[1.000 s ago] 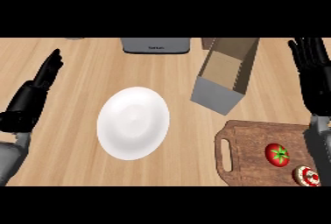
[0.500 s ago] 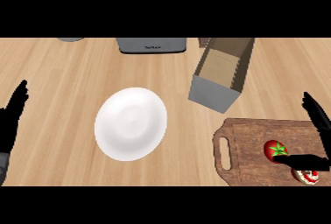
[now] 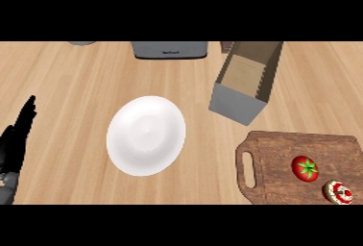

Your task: Pick the tomato from the cutting board and place it in the cardboard box

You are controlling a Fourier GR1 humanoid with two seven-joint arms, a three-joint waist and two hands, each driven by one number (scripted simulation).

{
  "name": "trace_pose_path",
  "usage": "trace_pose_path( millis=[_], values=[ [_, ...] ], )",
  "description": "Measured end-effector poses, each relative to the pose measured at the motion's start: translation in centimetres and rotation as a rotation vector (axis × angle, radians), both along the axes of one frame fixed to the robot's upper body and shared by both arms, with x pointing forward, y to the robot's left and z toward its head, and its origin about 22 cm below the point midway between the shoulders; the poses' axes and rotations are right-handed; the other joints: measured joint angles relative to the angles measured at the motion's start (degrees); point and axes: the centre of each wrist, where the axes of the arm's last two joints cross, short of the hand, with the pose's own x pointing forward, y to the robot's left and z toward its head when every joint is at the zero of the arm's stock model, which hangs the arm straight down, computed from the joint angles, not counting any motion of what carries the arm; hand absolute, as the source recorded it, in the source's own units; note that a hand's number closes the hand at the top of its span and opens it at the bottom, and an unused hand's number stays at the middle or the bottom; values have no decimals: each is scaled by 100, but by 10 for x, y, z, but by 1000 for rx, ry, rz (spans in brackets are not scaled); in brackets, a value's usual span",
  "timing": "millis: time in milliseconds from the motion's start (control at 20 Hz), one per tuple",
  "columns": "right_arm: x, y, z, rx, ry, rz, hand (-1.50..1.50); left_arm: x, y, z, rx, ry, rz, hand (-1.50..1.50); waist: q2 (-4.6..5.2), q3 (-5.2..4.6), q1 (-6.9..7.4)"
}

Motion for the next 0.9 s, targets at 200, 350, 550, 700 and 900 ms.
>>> trace_pose_path(
  millis=[200,350,550,700,900],
  values=[
    [4,-23,18,-218,88,37,-150,4,-4,3,-1,-2,-5,0,8,-7,69],
    [15,-24,33,-334,172,90,-150,8,-7,5,-1,4,-5,0,7,-13,82],
    [34,-15,53,-460,290,153,-150,9,-11,-1,3,11,-4,0,5,-19,89],
    [50,-1,65,-537,380,195,-150,12,-7,-1,1,13,-5,0,7,-20,95],
    [67,18,65,-579,469,228,-150,9,-6,-4,1,12,-7,0,3,-19,102]
  ],
)
